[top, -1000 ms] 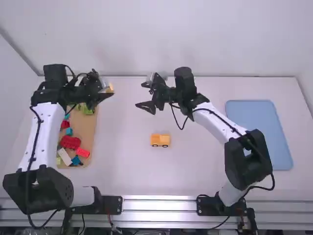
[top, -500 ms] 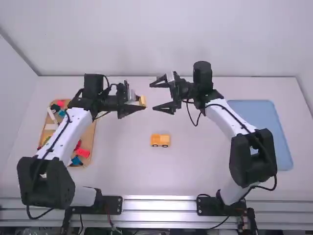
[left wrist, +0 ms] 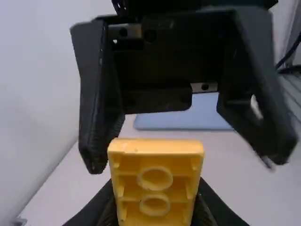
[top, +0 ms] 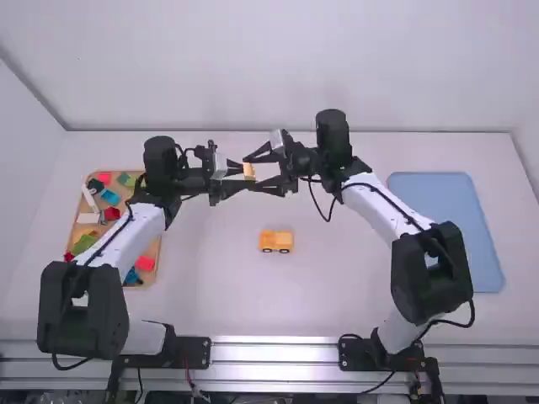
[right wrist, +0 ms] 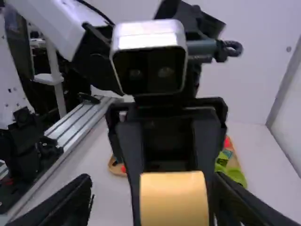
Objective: Assemble lego blocks to make yellow taxi
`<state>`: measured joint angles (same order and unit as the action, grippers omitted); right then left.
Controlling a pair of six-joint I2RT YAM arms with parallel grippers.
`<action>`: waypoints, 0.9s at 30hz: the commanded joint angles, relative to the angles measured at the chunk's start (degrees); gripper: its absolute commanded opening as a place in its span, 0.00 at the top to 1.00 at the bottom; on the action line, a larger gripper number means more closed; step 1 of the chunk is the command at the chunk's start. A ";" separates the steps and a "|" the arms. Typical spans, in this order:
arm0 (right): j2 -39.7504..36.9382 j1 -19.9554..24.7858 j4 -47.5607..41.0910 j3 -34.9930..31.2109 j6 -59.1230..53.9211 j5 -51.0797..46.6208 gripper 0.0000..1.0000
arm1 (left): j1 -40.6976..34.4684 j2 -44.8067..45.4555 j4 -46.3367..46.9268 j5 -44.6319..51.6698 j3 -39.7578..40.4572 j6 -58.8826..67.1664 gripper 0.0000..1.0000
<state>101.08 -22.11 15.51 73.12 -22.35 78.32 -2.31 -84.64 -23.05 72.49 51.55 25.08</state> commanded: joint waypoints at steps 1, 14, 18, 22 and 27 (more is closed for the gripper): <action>-1.01 0.24 0.11 1.38 1.07 -1.66 0.40 | 0.04 -0.04 -2.62 1.66 -1.68 -7.15 0.84; -1.01 -1.70 -0.13 1.29 -0.46 -2.99 0.52 | 0.04 -0.04 -4.44 1.68 -3.08 -7.74 0.82; -1.01 -1.53 -0.68 1.05 -0.48 -3.58 0.55 | 0.04 -0.04 -4.55 1.70 -3.08 -7.74 0.81; -1.01 -1.79 -0.79 1.05 -0.50 -3.43 0.66 | 0.04 -0.04 -4.46 1.70 -3.08 -7.74 0.80; -1.01 -1.95 0.09 1.05 -0.42 -3.41 0.77 | 0.04 -0.04 -4.68 2.58 -3.08 -7.72 0.44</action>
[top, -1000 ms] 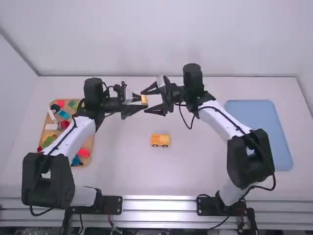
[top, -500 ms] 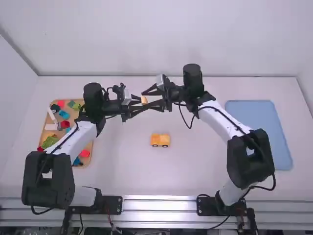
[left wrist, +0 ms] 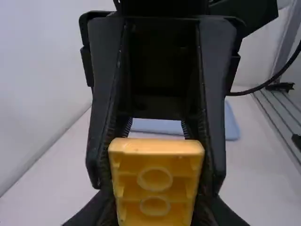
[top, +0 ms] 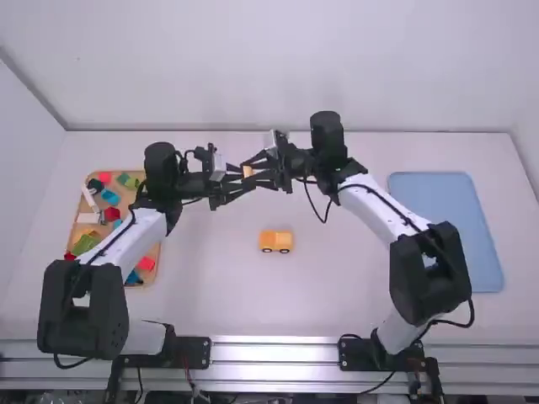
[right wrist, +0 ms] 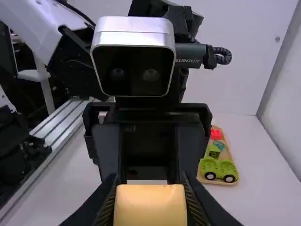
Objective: Assemble lego blocks to make yellow taxi
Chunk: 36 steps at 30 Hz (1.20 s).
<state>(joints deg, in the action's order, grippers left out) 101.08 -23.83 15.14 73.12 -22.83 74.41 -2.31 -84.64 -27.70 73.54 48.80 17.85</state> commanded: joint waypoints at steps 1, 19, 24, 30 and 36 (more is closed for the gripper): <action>-1.01 -0.22 0.90 1.07 0.09 0.50 0.79 | 0.04 -0.04 -0.09 2.36 -0.33 -0.48 0.33; -8.22 -2.91 -19.06 1.11 8.90 -55.28 0.89 | 0.04 -0.04 26.99 -42.64 -0.33 -0.79 0.01; -8.92 -7.39 -33.44 2.01 8.92 -71.78 0.96 | 0.04 -0.04 26.18 -53.94 -0.33 -5.86 0.01; -5.16 -9.18 -43.28 2.03 11.13 -72.67 0.96 | 0.04 2.58 24.26 -63.89 -0.33 -9.94 0.01; 1.60 -9.20 -44.76 4.00 10.08 -66.82 0.96 | 0.04 16.37 28.55 -73.29 -0.50 -15.61 0.01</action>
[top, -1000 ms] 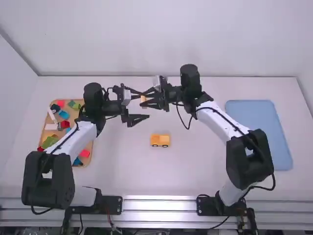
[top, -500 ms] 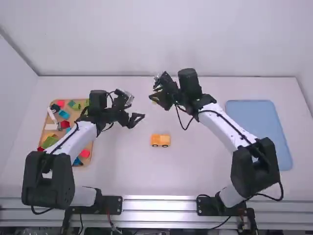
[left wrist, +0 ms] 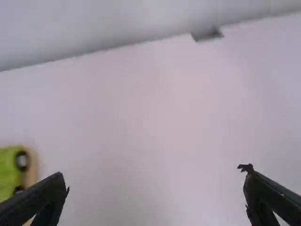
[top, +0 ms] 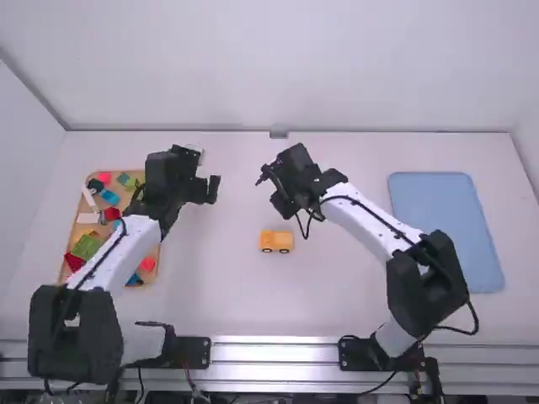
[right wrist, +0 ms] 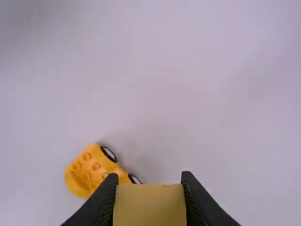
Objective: Assemble lego blocks to make yellow taxi
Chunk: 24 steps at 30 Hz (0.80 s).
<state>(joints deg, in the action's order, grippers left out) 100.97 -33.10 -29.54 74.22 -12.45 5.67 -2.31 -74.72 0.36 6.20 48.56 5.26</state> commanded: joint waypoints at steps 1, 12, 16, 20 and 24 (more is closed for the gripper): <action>2.73 0.02 -0.57 4.07 -1.44 2.97 0.96 | 0.04 8.72 1.22 -6.10 -0.46 -2.95 0.01; 17.99 -7.56 -11.30 25.53 -13.42 6.75 0.99 | 0.09 35.78 2.27 -19.15 -13.05 -7.41 0.01; 24.24 -11.30 -16.59 32.30 -17.90 6.73 0.98 | 0.11 44.85 1.97 -25.59 -18.23 -11.37 0.01; 29.22 -13.53 -20.28 36.15 -17.84 4.35 1.00 | 0.11 51.58 2.54 -36.20 -21.57 -20.20 0.01; 33.29 -14.80 -22.88 37.90 -17.88 1.51 1.00 | 0.09 57.33 2.69 -36.76 -24.09 -19.91 0.01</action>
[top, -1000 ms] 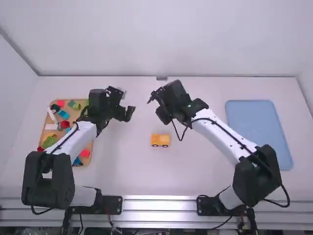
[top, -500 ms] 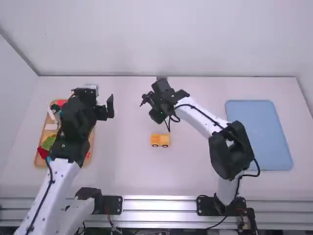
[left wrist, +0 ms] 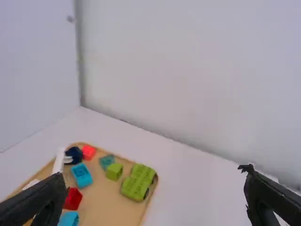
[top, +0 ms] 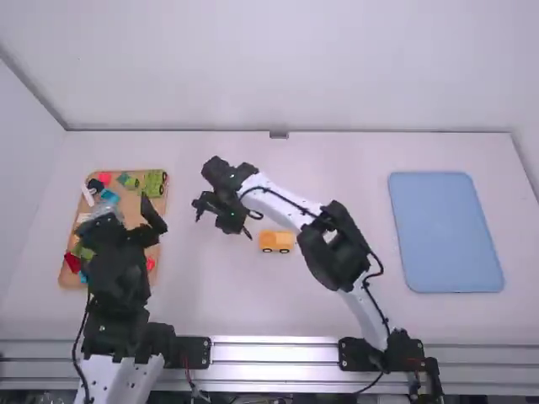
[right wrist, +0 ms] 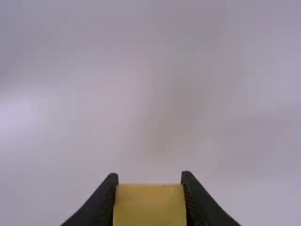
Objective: Assemble lego blocks to make yellow taxi
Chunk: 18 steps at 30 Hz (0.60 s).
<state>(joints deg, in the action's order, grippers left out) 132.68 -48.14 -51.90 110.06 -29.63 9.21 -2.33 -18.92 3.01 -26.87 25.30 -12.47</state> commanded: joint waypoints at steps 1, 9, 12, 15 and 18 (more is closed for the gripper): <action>2.58 -0.15 -1.29 2.34 -1.55 -1.90 1.00 | 0.04 2.73 0.02 -3.37 -1.38 -2.08 0.01; 4.74 -2.19 -2.97 2.38 -5.46 -1.79 0.61 | 0.07 3.82 -0.85 -4.00 -3.34 -2.32 0.01; 4.57 -2.54 -2.78 2.82 -7.52 -3.80 0.02 | 0.07 3.82 -1.07 -4.00 -3.78 -2.32 0.01; 4.50 -2.47 -3.39 4.37 -6.08 -7.52 0.02 | 0.07 3.80 -1.97 -3.45 -4.11 -2.27 0.01; 4.35 -2.29 -6.27 7.74 -5.42 -10.16 0.02 | 0.07 3.76 -3.37 -1.01 -4.11 -2.01 0.01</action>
<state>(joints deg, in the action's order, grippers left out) 136.92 -51.00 -57.69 114.37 -35.42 2.37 -2.33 -15.46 0.34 -29.36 21.34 -14.39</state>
